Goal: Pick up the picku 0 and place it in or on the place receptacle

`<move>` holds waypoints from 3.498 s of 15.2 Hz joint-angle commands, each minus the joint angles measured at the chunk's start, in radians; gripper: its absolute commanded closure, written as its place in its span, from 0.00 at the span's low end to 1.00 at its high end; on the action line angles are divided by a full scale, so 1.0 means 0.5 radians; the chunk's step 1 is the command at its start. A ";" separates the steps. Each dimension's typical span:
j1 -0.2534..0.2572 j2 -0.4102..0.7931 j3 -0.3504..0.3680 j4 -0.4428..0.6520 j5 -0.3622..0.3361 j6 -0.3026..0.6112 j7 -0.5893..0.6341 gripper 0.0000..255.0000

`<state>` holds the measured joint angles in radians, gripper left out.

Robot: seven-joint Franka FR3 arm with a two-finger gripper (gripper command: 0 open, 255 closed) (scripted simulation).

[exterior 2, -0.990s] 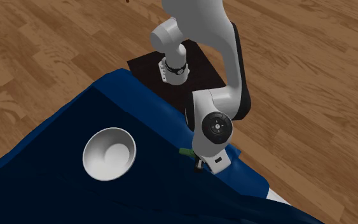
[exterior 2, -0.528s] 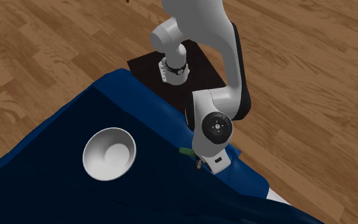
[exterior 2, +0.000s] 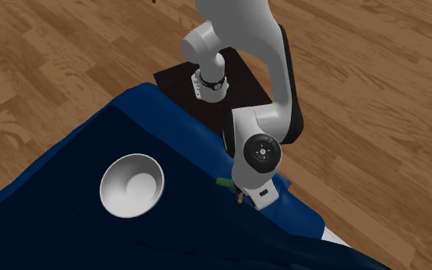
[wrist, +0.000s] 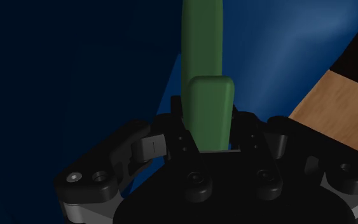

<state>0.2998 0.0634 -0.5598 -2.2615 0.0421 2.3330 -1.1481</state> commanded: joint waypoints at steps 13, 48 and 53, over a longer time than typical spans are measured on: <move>0.014 -0.231 0.007 0.171 -0.158 -0.366 0.117 1.00; -0.330 -0.349 -0.497 0.551 -0.246 -0.813 -0.712 1.00; -0.436 -0.162 -0.674 0.702 -0.099 -0.833 -1.049 1.00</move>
<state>0.0935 -0.0363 -0.8798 -1.9183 -0.0229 1.9124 -1.6364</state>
